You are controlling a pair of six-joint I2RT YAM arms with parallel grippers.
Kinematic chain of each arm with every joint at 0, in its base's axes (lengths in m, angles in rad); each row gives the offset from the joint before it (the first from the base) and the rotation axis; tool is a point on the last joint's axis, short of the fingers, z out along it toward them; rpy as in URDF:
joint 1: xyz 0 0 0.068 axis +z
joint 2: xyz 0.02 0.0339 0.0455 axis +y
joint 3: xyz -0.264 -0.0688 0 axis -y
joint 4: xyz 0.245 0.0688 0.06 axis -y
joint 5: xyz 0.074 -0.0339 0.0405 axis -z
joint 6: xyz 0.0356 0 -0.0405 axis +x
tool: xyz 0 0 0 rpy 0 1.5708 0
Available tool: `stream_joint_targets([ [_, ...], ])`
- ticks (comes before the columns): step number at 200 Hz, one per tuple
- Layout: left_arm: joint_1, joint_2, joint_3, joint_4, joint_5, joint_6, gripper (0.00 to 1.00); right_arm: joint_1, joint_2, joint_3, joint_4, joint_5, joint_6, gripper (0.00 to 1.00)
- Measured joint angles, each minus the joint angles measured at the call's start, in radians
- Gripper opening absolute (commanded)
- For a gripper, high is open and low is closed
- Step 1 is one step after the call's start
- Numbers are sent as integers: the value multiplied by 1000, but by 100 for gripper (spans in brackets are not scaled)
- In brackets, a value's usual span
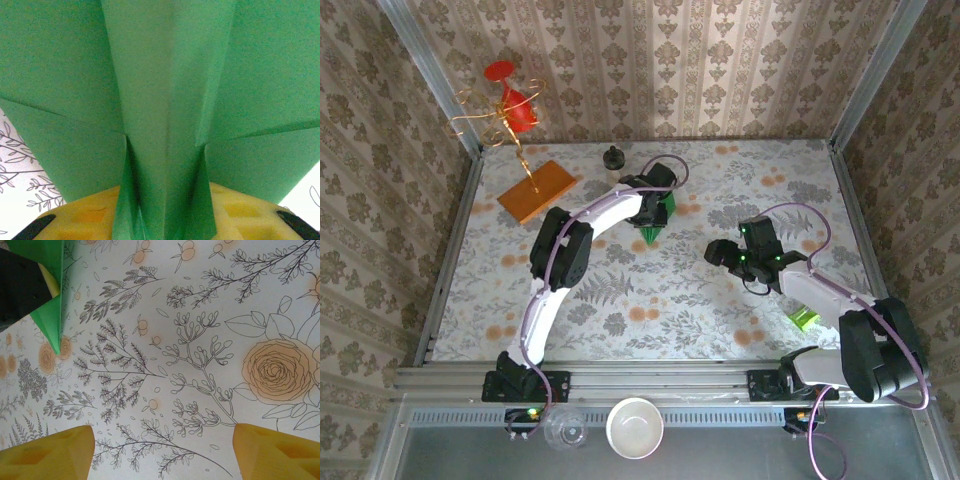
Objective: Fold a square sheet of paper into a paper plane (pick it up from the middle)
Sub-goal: Move a paper plane to the center of the table, then reset both arms
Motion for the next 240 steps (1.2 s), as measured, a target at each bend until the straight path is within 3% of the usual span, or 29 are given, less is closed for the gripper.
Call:
stream_joint_targets([
  [70,-5,14,58,-48,5,-9,48,-16,0,1,-4,-3,-3,75],
  [106,0,-56,50,-54,21,-26,53,-39,-24,22,-54,2,-28,76],
  [120,5,-139,11,-40,23,-33,56,-51,-50,45,-83,9,-46,77],
  [167,36,-574,-294,93,-36,-21,85,-75,-178,153,-174,105,-137,82],
  [193,104,-800,-533,179,-69,-5,95,-80,-246,185,-188,206,-202,99],
  [202,142,-873,-624,210,-79,0,100,-84,-266,186,-187,254,-216,100],
  [240,297,-1129,-943,277,-143,21,100,-101,-332,148,-153,455,-271,100],
])
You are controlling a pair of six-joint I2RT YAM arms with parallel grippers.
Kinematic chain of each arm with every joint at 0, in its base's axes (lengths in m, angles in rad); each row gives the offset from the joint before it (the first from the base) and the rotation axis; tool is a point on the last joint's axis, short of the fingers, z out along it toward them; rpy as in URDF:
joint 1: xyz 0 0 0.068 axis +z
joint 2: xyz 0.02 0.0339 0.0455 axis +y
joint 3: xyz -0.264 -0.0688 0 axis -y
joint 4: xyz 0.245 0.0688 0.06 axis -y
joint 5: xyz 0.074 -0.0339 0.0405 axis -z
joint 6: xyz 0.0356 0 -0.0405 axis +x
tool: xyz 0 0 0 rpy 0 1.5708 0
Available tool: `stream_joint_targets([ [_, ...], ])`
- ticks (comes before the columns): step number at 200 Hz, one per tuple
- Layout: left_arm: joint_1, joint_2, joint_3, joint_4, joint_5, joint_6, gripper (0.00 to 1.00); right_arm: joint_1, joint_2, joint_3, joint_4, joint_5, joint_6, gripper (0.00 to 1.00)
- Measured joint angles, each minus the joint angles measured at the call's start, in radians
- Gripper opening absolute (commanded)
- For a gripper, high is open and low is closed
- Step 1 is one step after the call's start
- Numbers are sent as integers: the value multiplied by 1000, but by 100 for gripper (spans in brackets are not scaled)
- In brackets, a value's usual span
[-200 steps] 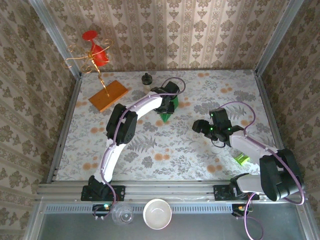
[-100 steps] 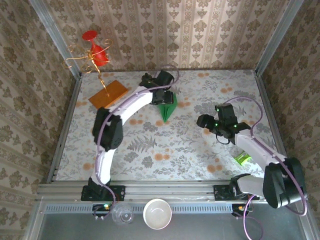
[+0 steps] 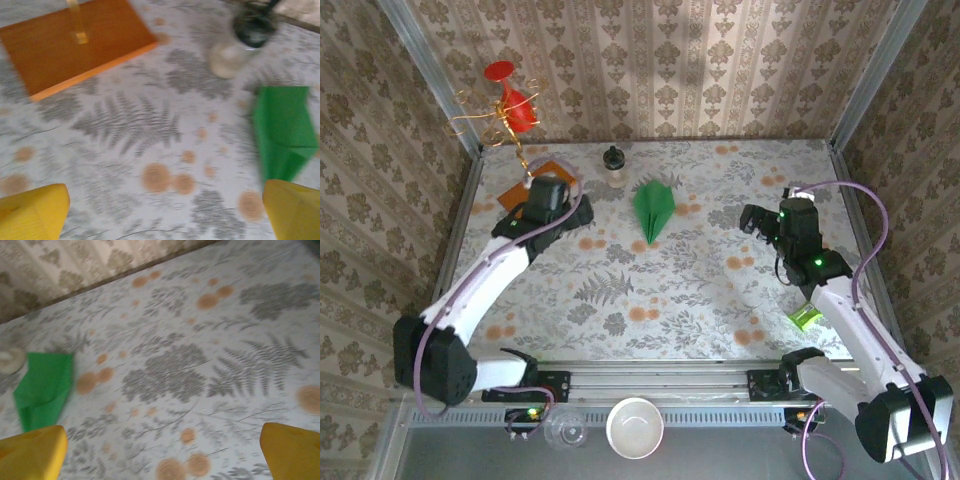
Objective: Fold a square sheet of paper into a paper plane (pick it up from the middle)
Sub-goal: Reset both arms
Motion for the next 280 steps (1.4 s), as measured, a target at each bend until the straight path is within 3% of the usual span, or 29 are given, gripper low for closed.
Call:
stream_joint_targets([
  [34,198,-204,-232,74,-63,38,100,-27,-21,-145,134,151,-64,100],
  [72,350,-234,-378,159,-105,107,100,-87,47,-269,292,227,-148,100],
  [106,367,-209,-463,317,-89,235,100,-145,129,-368,486,210,-217,100],
  [171,413,31,-543,729,43,417,100,-186,309,-401,776,89,-273,100],
  [236,422,132,-600,1058,245,518,100,-188,422,-401,1014,-76,-303,100],
  [280,428,234,-613,1236,302,556,100,-188,532,-401,1109,-124,-322,100],
])
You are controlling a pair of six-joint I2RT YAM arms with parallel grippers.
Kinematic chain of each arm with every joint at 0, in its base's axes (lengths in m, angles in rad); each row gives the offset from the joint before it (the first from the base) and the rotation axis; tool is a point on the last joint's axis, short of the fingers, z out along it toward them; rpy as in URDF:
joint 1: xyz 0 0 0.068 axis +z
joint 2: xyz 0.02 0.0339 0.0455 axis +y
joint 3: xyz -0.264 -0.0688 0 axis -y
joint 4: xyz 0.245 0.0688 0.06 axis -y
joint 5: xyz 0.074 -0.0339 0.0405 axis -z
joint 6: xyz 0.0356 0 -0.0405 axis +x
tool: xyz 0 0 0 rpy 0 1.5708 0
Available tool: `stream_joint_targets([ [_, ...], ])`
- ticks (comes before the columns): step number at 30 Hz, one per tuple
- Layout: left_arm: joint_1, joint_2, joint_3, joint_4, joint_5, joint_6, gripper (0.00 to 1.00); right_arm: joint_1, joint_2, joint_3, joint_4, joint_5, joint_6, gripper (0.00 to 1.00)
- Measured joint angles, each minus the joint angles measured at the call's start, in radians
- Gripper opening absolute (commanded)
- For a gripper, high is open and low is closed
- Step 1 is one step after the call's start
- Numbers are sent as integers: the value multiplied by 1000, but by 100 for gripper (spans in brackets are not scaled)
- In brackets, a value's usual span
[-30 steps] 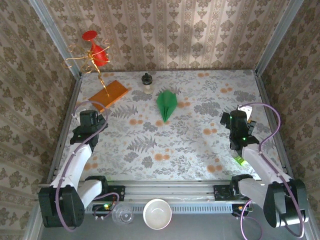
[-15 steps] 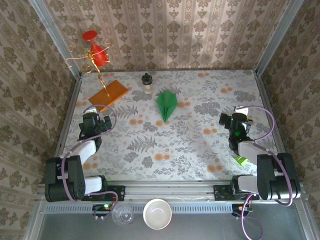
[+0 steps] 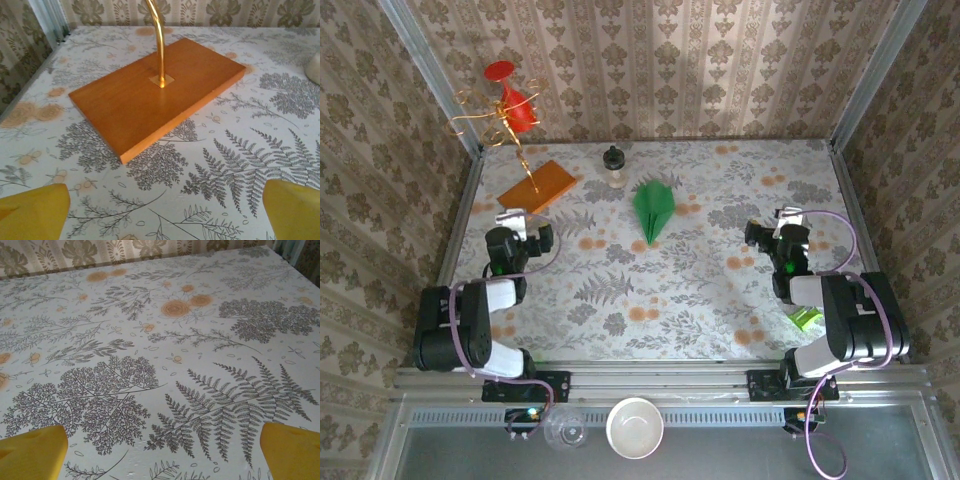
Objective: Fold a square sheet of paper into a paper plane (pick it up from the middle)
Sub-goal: Reset both arms
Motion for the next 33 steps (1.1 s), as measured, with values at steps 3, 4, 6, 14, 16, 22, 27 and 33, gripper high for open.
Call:
stream_joint_targets([
  [3,0,63,-2,42,9,10,100,2,14,0,18,-12,-7,100],
  [4,0,71,-4,48,11,13,100,5,14,0,19,-11,-10,100],
  [6,-1,81,-6,64,10,16,100,16,14,0,21,-8,-14,100],
  [14,-57,81,-5,72,-61,45,100,28,16,0,21,-5,-32,100],
  [16,-60,81,-5,72,-75,50,100,28,16,0,21,-4,-32,100],
  [22,-60,81,-5,72,-95,57,100,28,16,0,21,-3,-32,100],
  [27,-60,81,-4,72,-95,57,100,28,16,0,21,4,-32,100],
  [33,-60,81,-4,71,-95,57,100,28,16,0,21,7,-32,100],
])
